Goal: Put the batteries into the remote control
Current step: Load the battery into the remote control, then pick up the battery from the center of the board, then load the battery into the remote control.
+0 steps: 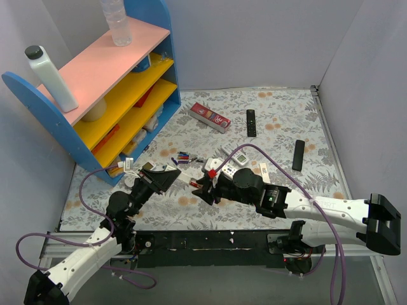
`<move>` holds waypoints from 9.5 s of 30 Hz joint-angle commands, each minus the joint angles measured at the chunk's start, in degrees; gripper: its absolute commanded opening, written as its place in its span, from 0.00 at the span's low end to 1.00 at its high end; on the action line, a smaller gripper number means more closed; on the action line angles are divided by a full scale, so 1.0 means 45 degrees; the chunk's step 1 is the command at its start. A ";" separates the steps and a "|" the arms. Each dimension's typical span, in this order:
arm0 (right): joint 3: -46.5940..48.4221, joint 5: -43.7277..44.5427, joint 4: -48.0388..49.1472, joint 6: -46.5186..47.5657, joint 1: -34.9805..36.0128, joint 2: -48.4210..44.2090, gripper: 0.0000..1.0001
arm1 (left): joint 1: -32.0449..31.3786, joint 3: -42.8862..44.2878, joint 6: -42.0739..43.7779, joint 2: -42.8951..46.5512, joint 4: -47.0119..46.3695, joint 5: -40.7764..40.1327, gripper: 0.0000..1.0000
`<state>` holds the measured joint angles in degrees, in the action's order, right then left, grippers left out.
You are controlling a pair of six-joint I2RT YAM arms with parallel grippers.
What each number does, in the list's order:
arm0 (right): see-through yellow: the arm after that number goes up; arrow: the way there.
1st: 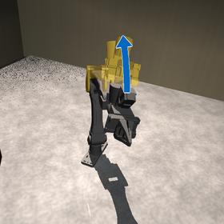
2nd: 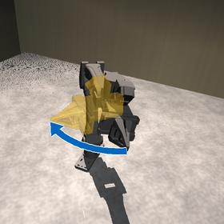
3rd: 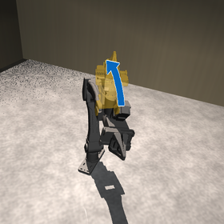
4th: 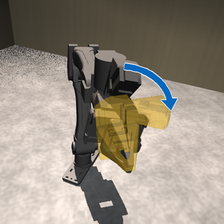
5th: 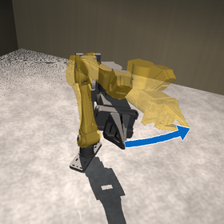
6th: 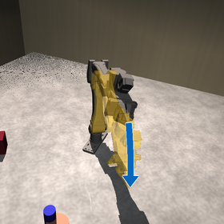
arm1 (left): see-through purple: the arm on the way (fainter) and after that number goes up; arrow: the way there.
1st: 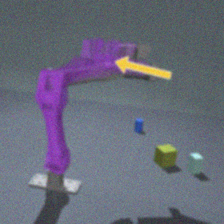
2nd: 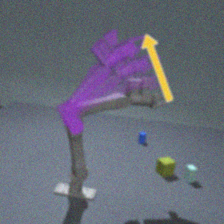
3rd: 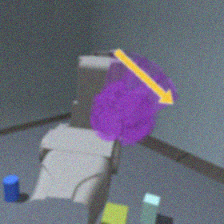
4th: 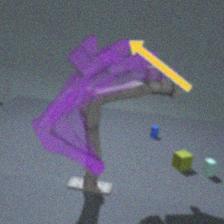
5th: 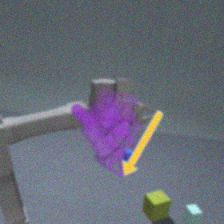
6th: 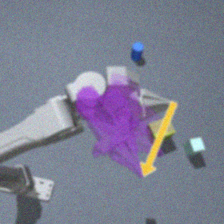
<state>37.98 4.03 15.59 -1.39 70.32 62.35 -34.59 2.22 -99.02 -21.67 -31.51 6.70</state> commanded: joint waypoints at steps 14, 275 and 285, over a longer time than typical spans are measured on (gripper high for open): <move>0.1911 0.0217 -0.2391 0.1479 -0.0022 -0.1237 0.75 | -0.0009 -0.1255 -0.0143 -0.1043 -0.0714 0.0640 0.00; 0.5584 0.0256 -0.7645 0.0507 -0.0687 0.2591 0.05 | -0.0009 -0.2563 -0.1471 0.1829 0.2552 -0.1645 0.00; 0.6033 0.1017 -0.8739 -0.0453 -0.0178 0.3449 0.05 | -0.0009 -0.2837 -0.1803 0.0909 0.1182 -0.1059 0.00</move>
<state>63.22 5.91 -20.99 -0.91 68.95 76.40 -34.46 2.33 -105.41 -17.89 -19.97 -0.14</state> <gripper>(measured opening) 0.131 0.279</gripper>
